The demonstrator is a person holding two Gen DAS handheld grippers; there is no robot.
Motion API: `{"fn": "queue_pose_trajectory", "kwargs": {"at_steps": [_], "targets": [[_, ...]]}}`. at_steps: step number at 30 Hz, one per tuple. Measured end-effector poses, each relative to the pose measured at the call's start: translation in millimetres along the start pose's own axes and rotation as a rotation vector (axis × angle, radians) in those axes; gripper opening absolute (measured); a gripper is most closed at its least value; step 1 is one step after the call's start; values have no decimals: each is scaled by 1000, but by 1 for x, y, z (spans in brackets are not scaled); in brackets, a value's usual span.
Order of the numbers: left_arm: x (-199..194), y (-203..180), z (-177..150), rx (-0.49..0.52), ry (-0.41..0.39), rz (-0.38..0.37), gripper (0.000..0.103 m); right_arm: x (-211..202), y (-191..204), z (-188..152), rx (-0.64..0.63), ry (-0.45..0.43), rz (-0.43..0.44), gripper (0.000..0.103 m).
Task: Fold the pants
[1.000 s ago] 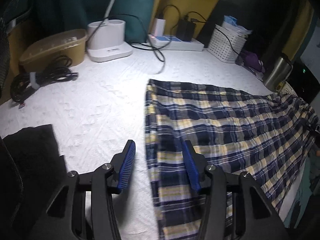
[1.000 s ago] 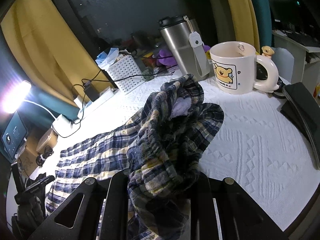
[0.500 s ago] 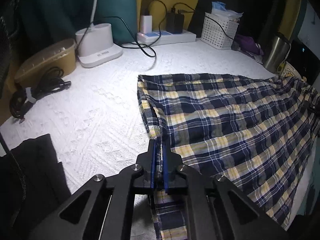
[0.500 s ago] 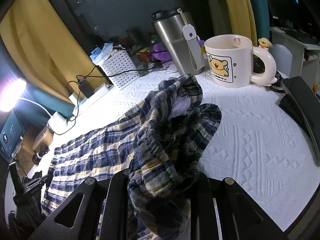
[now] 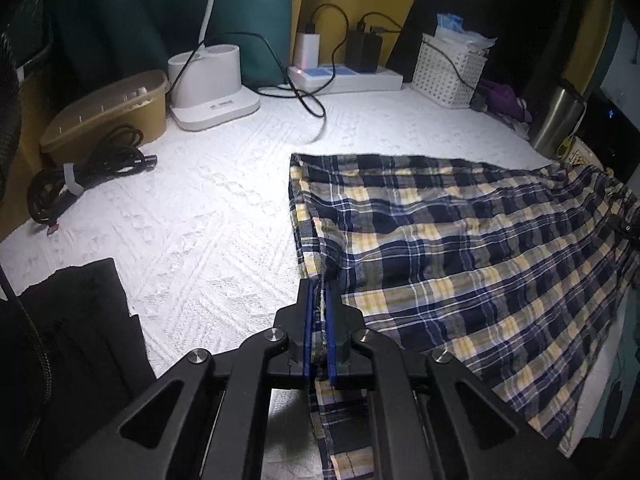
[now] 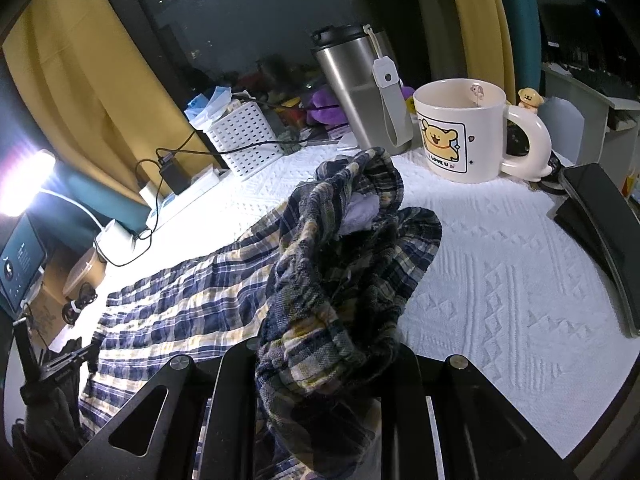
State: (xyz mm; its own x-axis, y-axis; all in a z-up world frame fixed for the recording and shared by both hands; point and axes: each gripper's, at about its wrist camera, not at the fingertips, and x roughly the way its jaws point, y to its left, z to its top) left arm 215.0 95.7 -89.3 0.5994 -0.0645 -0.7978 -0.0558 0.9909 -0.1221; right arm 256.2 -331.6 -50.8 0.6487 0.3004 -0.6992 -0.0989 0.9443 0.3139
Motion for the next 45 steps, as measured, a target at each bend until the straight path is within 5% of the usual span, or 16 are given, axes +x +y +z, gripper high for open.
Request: {"fn": "queue_pose_trajectory", "kwargs": {"at_steps": [8, 12, 30, 45], "targets": [[-20, 5, 1, -15, -32, -6, 8, -8, 15, 4, -32, -14, 0, 19], [-34, 13, 1, -31, -73, -14, 39, -13, 25, 6, -53, -22, 1, 19], [-58, 43, -12, -7, -138, -23, 40, -17, 112, 9, -211, -14, 49, 19], [-80, 79, -27, -36, -190, -12, 40, 37, 212, -19, -356, 109, 127, 19]]}}
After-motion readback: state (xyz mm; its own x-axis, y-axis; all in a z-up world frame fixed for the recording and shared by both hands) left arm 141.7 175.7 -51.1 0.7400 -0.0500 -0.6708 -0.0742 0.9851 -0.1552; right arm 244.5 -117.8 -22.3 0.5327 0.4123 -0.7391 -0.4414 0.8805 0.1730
